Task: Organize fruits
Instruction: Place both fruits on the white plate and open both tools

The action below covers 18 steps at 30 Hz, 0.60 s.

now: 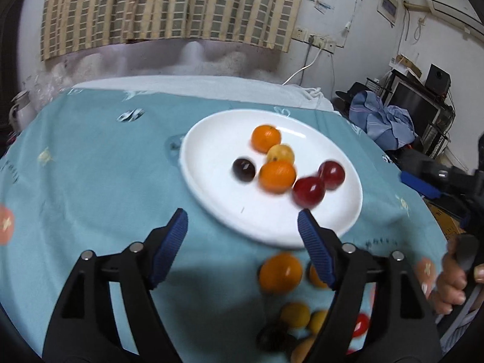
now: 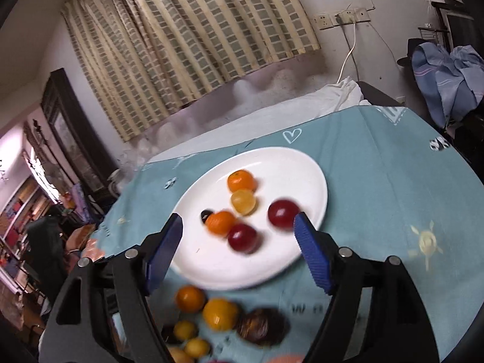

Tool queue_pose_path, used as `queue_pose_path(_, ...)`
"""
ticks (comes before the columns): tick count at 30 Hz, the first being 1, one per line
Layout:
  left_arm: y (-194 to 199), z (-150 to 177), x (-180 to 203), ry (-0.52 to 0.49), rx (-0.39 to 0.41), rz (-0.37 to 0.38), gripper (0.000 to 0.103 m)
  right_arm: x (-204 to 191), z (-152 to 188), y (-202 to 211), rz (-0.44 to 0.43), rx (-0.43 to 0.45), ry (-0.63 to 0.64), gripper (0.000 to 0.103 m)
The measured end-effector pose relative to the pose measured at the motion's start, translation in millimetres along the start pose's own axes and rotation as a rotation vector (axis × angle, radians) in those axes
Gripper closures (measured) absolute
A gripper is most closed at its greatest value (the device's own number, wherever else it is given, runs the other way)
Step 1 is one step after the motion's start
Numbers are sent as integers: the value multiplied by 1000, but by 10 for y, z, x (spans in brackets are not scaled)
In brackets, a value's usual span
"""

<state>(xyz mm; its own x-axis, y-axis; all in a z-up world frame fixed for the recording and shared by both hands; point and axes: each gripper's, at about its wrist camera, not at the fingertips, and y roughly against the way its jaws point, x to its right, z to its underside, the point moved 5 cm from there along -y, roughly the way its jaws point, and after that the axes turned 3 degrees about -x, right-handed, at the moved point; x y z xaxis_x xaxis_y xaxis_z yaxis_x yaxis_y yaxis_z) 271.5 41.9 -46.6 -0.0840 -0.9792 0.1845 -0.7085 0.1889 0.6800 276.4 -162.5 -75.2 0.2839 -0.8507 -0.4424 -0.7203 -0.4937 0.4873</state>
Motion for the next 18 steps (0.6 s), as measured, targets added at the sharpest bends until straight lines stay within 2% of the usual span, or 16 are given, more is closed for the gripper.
queue_pose_path(3, 124, 276, -47, -11, -15, -38, 20, 91, 243, 145, 13, -17, -46, 25)
queue_pose_path(7, 138, 447, 8, -51, -33, -71, 18, 186, 460, 225, 34, -55, -79, 25)
queue_pose_path(13, 36, 450, 229, -166, -37, -109, 16, 270, 456, 178, 57, -66, -113, 25)
queue_pose_path(18, -121, 394, 296, -192, -63, -120, 16, 302, 466, 135, 71, -91, -126, 25)
